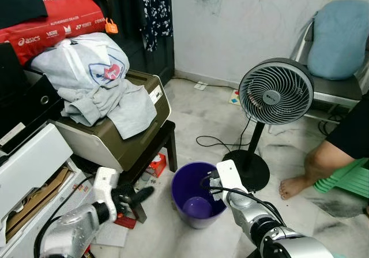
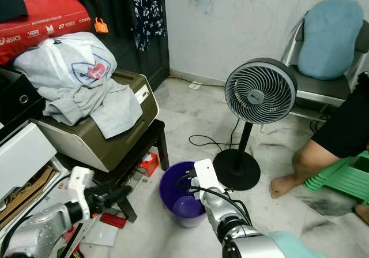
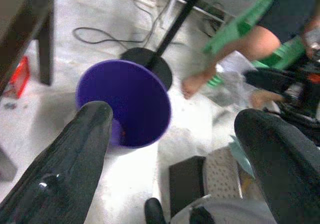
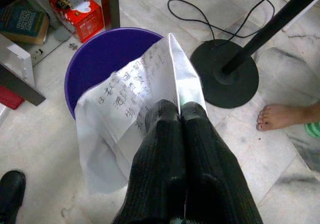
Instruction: Clean up the room
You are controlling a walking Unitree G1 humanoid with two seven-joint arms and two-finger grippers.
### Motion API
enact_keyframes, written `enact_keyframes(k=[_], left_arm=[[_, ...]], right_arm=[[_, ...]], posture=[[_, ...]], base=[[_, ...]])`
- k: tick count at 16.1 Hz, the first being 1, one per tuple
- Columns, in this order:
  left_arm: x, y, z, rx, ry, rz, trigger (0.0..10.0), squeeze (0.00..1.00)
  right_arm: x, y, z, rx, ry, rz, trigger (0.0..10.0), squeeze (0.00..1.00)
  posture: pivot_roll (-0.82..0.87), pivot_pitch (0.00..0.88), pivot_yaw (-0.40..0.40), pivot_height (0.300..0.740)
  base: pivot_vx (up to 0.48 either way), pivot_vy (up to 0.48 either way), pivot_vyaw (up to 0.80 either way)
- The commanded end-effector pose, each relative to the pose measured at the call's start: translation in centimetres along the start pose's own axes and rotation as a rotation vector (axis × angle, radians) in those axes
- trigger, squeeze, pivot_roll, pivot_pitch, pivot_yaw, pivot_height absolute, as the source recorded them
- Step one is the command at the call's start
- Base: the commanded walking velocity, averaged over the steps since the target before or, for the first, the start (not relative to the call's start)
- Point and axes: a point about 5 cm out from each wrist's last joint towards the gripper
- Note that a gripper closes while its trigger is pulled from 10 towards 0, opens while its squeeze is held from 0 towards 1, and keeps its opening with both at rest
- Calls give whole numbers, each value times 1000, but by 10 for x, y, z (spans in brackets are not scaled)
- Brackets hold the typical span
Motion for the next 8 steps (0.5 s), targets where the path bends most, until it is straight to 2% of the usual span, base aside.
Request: enact_keyframes(k=[1, 2, 3, 6, 8], left_arm=[[8, 6, -8, 3, 34, -25, 10000, 0], [9, 14, -16, -1, 32, -53, 10000, 0], [8, 19, -25, -28, 37, -39, 10000, 0], [4, 24, -39, -73, 36, -20, 10000, 0], [8, 28, -51, -79, 35, -53, 10000, 0]], right_arm=[[3, 0, 0, 6, -11, -7, 10000, 0], [3, 0, 0, 6, -13, -7, 10000, 0], [3, 0, 0, 6, -15, -8, 10000, 0], [3, 0, 0, 7, -19, -9, 10000, 0], [3, 0, 0, 6, -22, -9, 10000, 0]], posture=[[-22, 0, 13, 740], [-23, 0, 12, 740], [-23, 0, 12, 740], [-23, 0, 12, 740], [-27, 0, 16, 740]], base=[[0, 0, 0], [0, 0, 0], [0, 0, 0], [0, 0, 0], [0, 0, 0]])
Point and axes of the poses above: a point about 5 cm out from each wrist's last joint towards the gripper, its own y axis pointing out of the wrist towards the gripper, its own x axis along the axis of the wrist's last joint, z = x × y, and after that the axes turned 5 degrees about -y, right-handed
